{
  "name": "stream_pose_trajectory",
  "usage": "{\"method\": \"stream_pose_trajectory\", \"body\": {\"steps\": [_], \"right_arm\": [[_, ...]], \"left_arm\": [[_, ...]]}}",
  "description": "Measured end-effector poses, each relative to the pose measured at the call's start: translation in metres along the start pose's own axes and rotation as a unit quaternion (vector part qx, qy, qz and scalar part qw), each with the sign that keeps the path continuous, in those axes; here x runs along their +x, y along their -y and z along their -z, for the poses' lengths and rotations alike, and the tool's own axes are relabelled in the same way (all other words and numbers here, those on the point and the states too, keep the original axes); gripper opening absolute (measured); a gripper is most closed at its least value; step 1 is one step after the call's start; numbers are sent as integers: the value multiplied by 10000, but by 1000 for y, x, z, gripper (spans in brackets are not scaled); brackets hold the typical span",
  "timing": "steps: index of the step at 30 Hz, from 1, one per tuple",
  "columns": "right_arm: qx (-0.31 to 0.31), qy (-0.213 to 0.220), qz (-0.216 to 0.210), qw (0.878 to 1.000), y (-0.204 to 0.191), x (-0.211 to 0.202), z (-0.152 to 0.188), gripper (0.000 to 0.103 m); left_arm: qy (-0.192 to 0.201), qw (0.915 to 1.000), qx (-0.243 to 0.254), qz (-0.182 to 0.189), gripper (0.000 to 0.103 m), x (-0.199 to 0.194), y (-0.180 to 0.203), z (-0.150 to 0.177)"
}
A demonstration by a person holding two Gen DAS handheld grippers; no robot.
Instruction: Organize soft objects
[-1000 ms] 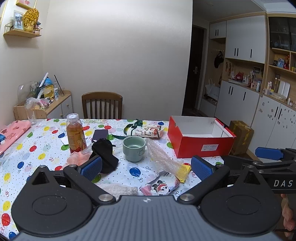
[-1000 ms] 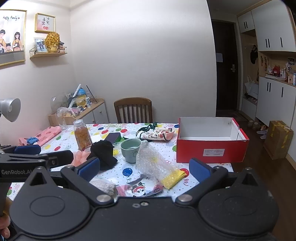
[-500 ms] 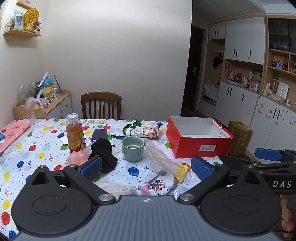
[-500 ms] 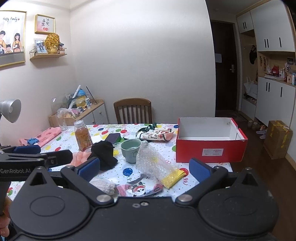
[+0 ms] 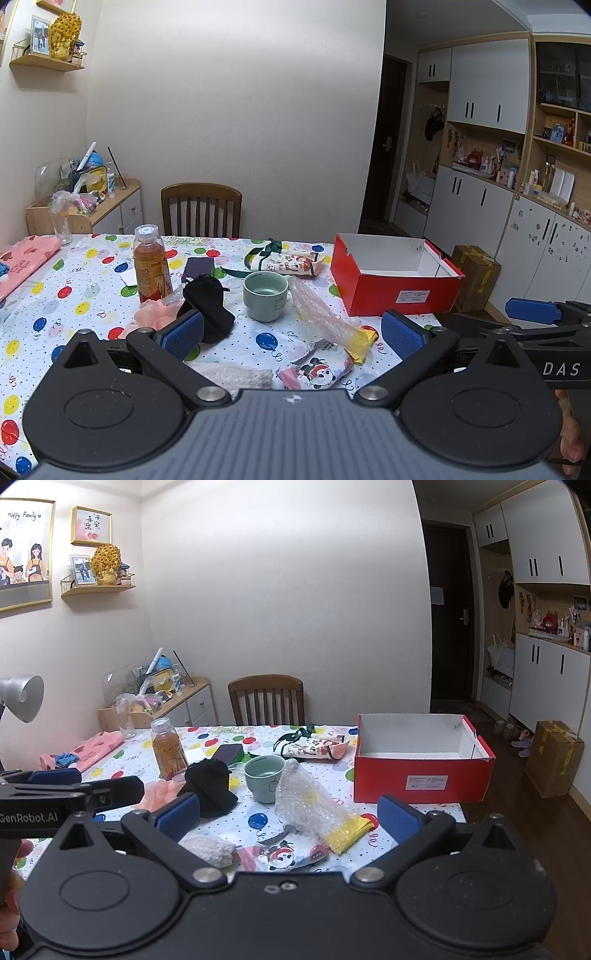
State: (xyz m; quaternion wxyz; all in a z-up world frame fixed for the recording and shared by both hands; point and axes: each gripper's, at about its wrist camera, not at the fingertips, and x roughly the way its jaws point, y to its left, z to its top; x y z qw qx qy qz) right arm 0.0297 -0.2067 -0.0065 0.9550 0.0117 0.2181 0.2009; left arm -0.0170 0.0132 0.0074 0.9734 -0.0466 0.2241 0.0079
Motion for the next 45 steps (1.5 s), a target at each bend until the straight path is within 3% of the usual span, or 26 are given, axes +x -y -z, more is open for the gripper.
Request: {"method": "stream_pose_trajectory", "body": {"steps": [37,45], "right_arm": [[-9,18,-73,10000,-7,4,-2,103],[-48,-134,-54,9999,-9,24,0,103]], "left_arm": [[11,10000,-35,24,103,0,-8,3],[41,9999,133,58,103,20,-21,5]]}}
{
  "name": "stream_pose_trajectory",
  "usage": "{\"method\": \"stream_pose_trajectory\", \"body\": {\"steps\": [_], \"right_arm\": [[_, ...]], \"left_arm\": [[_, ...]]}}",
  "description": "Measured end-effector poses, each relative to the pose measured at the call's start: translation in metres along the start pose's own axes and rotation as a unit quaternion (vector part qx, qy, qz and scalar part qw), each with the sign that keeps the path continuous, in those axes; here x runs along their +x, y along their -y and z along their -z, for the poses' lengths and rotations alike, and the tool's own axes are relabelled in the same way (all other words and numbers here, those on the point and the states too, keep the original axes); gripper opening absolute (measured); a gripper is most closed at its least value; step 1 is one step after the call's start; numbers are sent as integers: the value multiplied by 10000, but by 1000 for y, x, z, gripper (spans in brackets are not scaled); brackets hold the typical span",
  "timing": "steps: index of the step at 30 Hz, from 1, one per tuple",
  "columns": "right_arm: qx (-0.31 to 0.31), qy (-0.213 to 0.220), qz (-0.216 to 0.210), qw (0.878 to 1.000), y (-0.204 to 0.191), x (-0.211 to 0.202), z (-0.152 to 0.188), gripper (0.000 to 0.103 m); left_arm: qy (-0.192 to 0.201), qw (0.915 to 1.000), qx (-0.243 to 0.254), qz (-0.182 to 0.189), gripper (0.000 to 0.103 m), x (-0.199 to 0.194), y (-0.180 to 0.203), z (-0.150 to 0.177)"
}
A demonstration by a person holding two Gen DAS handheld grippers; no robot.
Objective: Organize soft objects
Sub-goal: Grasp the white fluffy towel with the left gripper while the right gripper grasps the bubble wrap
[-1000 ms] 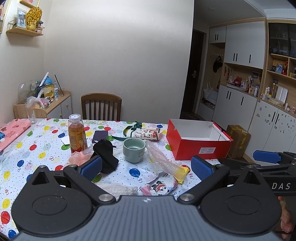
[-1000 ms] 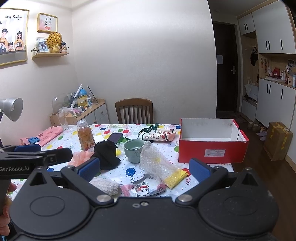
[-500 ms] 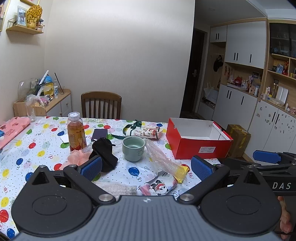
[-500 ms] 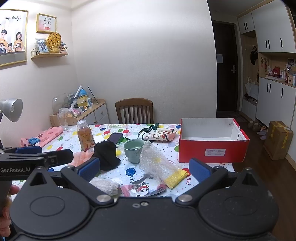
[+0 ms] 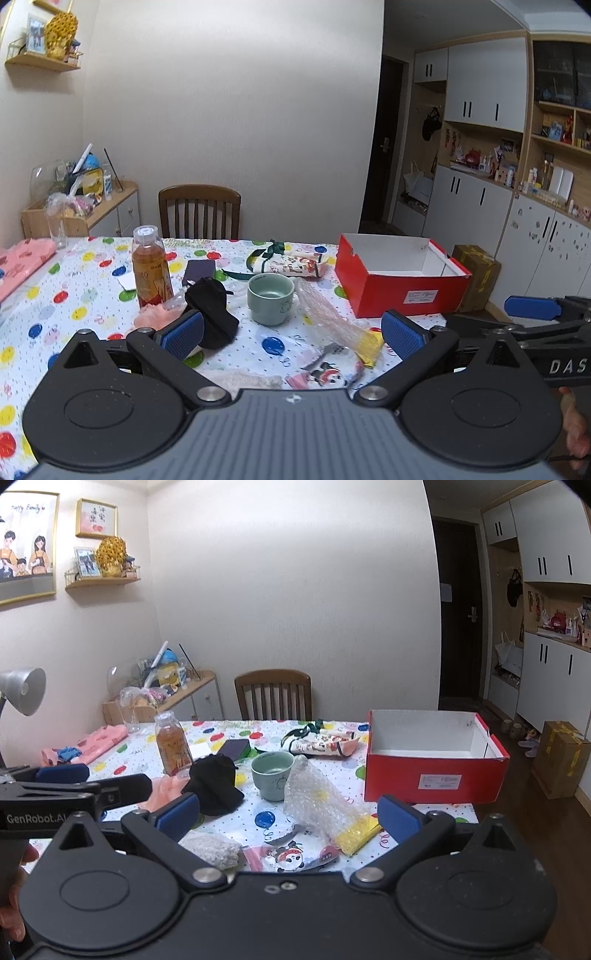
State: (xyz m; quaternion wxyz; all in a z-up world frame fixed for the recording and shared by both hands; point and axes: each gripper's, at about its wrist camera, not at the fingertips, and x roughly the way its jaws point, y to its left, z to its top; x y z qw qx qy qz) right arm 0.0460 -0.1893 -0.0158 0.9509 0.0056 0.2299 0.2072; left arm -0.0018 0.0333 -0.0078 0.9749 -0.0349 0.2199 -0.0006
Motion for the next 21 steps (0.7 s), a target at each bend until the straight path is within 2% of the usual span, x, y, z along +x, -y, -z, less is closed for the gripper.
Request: {"method": "stream_pose_trajectory", "body": {"steps": [3,13,21], "right_arm": [[-7,-62,44,10000,0,13,-1,103],[45,-664,129,9977,4,77,7,101],[-166,-1034,153,9944,2,134,10,97]], "left_arm": [[-45,10000,29,59,103,17,-14,1],[-637,9976,206,160,103,82,-59,27],[-1039,9928,474,355,103,127,-69,50]]}}
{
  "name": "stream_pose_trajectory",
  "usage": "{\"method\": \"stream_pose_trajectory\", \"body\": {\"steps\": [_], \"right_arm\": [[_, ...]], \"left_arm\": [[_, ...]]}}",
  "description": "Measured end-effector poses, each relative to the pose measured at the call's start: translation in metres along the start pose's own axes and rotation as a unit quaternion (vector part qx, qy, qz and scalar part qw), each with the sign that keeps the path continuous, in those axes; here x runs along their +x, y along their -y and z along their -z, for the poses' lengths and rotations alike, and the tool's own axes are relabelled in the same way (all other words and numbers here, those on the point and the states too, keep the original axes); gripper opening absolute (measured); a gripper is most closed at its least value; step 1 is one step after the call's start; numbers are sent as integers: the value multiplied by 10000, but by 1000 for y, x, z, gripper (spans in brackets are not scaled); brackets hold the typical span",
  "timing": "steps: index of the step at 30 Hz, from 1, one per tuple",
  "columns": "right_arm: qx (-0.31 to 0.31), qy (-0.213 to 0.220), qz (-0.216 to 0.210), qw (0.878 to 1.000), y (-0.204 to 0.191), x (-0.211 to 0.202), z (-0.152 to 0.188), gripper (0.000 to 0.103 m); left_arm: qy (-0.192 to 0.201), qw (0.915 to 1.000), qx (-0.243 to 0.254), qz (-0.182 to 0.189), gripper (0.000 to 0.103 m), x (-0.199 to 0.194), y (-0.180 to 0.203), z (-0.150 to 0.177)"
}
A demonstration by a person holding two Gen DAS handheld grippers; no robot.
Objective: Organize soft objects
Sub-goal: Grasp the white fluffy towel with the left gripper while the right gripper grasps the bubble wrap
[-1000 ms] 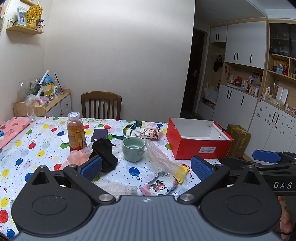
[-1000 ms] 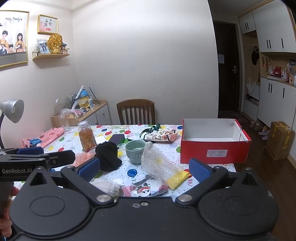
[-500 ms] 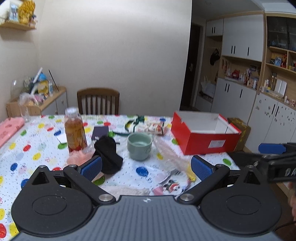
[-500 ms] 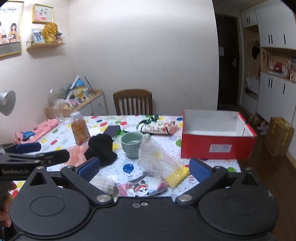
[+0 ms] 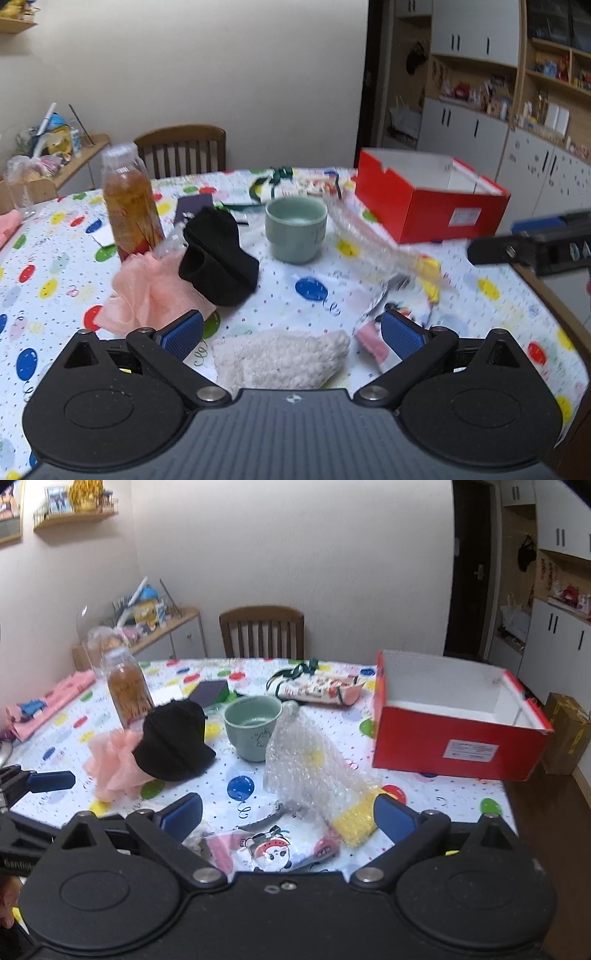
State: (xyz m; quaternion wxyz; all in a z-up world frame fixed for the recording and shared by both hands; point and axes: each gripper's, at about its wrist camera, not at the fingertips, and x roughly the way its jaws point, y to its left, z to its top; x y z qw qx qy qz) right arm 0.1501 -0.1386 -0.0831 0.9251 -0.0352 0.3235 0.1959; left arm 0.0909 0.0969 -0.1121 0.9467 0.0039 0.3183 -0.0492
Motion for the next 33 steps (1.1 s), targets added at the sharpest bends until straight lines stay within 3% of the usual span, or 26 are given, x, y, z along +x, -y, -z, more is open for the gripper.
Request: {"method": "stream_pose_trajectory", "body": {"steps": [8,15,20,25,33], "right_arm": [[-234,-285,105,9993,-8,54,-14,91],[-349,-546,256,9976,-15,95,-22,83],[-415,-686,395,9960,-20,118,-26,81],[-500,-877,575,9932,-23,137,-25,73],[-480,-939,846,9908,-24,137,-22,47]], "left_arm": [[-396,9986,344,62,102,41,1,21],[-668,9966,486,67,93,61,-8,33],[-859,9952,472,73,78,73,-18,36],[-859,9946,571,133,66,73,-21,39],[-852,9941,635,234,38,75,-24,38]]}}
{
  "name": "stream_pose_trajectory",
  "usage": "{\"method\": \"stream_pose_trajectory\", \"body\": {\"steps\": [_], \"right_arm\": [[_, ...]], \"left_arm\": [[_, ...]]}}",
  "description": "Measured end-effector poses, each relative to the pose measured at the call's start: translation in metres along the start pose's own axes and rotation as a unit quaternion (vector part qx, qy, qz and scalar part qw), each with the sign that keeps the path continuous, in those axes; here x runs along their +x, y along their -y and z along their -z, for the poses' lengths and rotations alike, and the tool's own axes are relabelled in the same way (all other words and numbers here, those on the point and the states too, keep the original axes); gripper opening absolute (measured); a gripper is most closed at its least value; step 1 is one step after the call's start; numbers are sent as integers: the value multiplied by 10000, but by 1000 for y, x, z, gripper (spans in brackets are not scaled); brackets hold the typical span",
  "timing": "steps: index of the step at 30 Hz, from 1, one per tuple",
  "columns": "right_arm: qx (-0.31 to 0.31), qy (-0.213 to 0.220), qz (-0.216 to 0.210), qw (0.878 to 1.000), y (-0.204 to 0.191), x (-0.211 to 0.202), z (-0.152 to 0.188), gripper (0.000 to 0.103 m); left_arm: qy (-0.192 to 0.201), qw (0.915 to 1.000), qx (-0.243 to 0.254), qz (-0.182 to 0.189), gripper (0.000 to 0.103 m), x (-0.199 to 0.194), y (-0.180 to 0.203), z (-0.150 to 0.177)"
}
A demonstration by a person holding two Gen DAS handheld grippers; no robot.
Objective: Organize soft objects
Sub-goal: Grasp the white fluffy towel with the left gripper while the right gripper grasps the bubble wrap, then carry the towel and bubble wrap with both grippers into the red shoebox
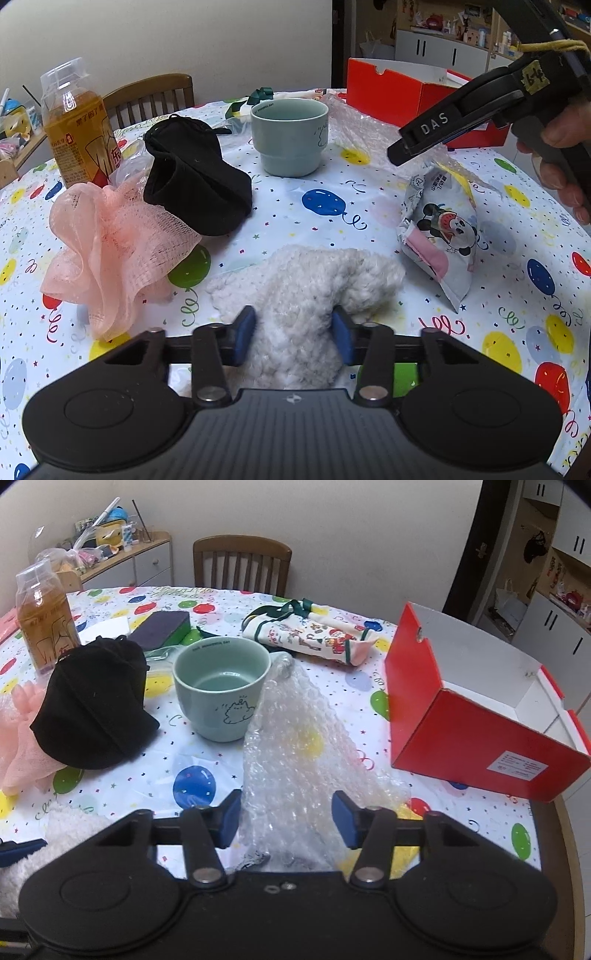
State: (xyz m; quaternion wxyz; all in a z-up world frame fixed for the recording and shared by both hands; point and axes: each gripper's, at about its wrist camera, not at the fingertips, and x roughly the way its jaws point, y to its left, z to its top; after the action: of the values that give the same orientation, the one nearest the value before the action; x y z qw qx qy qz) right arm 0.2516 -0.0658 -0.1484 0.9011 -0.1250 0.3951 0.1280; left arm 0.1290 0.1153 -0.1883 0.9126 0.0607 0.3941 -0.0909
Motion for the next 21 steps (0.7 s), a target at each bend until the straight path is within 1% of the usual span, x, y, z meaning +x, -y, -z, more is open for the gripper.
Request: {"method": "stream_pose_trajectory", "body": {"steps": [2,6,12,17,21], "right_arm": [[35,28,72,10000,1,-3,0,44],[143,11,109,9998,6,-6,-1,30],[451,158,49,9988,20,-20,-4,14],[745,340,-3,9966,35,-39,-9,9],[924,491,-15,9945,49,-58,-13,6]], "left_arm": [[8,10000,-4,42,34,0,-2,-1],[31,9999,-44,140,30,-3,-6,-3],[109,9995,-162,267,23,-11,-12,-10],[292,9986,-255,370,19,-19,-17,-20],[461,9978,-284,395,18,-28,-20,-29]]}}
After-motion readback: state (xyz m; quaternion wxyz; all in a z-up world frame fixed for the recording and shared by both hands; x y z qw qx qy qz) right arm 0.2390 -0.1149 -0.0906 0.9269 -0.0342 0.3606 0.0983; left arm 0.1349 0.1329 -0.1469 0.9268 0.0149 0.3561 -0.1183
